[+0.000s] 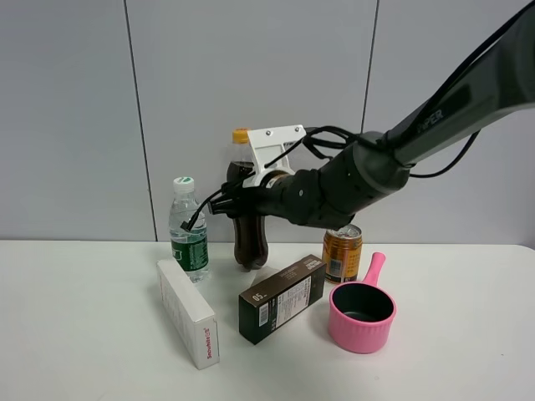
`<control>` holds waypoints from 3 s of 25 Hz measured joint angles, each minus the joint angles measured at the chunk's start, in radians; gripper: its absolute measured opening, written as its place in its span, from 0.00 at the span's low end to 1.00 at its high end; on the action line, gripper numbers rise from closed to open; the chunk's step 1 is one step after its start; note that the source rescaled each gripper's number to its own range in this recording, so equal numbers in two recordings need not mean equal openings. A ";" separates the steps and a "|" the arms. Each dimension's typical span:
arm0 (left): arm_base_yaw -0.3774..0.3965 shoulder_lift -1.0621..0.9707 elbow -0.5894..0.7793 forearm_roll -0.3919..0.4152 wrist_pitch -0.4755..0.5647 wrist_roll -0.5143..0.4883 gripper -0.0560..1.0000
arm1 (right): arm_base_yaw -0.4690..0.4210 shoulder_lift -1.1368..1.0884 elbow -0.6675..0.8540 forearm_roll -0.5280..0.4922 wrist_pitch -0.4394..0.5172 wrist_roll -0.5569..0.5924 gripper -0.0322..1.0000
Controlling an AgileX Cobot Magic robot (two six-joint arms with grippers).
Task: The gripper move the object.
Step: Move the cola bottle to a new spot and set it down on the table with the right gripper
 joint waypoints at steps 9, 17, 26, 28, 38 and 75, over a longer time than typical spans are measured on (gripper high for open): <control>0.000 0.000 0.000 0.000 0.000 0.000 1.00 | 0.000 -0.185 0.000 -0.032 0.113 -0.072 0.04; 0.000 0.000 0.000 0.000 0.000 0.000 1.00 | 0.033 -0.378 0.000 -0.020 0.408 -0.073 0.04; 0.000 0.000 0.000 0.000 0.000 0.000 1.00 | 0.118 -0.511 0.001 -0.010 0.826 -0.050 0.04; 0.000 0.000 0.000 0.000 0.000 0.000 1.00 | 0.130 -0.512 0.031 -0.005 0.884 -0.033 0.03; 0.000 0.000 0.000 0.000 0.000 0.000 1.00 | 0.143 -0.597 0.385 0.015 0.709 -0.134 0.03; 0.000 0.000 0.000 0.000 0.000 0.000 1.00 | 0.193 -0.725 0.737 0.146 0.450 -0.206 0.03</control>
